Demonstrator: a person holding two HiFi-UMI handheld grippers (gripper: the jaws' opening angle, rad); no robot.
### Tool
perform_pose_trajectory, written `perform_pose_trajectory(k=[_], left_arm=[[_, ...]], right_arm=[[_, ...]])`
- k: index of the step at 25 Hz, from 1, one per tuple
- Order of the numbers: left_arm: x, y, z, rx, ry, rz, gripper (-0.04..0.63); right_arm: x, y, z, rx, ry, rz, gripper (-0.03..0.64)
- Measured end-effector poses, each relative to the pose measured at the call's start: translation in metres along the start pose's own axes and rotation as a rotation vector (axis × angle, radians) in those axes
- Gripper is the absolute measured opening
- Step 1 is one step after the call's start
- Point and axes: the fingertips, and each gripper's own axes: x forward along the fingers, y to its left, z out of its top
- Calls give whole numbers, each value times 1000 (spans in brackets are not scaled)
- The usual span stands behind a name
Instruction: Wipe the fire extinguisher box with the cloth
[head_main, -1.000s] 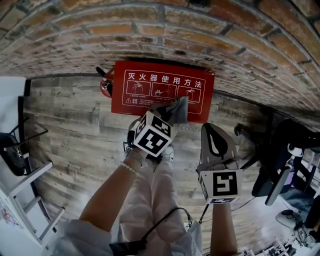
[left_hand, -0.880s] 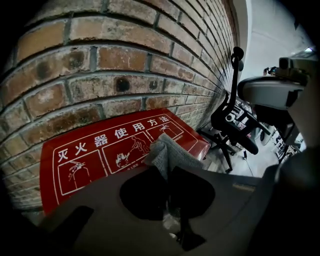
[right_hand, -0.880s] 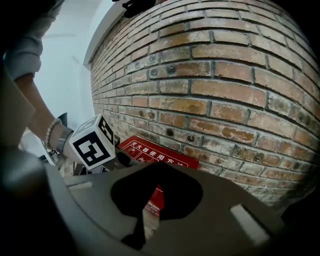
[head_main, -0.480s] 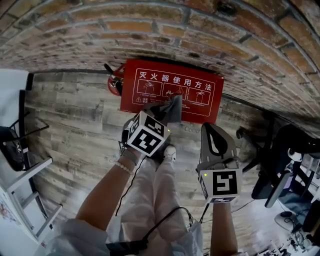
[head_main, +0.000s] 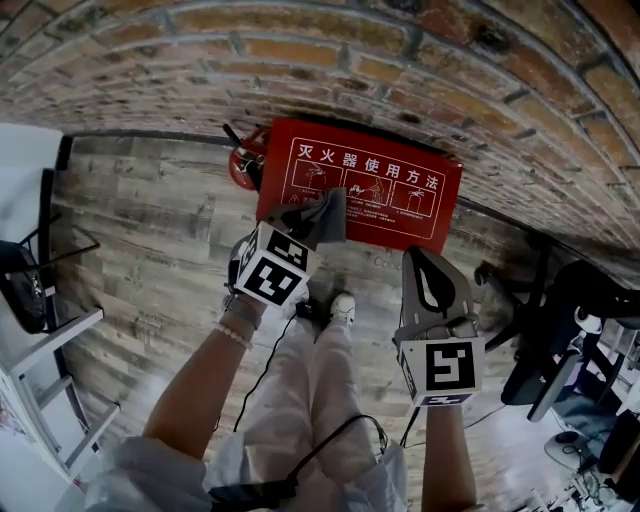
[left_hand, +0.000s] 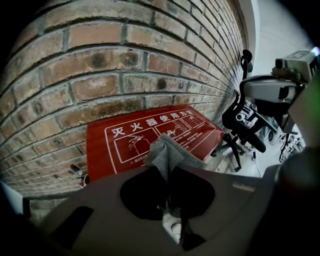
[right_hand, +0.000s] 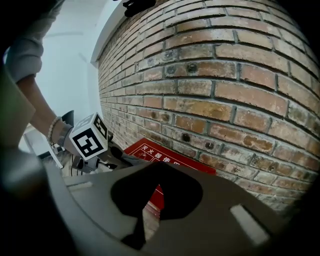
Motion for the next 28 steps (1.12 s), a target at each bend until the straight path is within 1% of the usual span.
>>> perform_pose_trajectory(k=[10,18,22,28], left_arm=[[-23,36,-17,-62,-12,74,17],[-42,67,-32,-154,-27,147,17],[-50,77,-37,-175,-33,176,17],[-51,79,-37,-175,-46,177,17]], right_arm=[[9,16,6,-17,1,22,8],[13,25,6,-33,6,41,9],[12,30,8,-41,6,46,8],[10,34,7,-42,-3,46,9]])
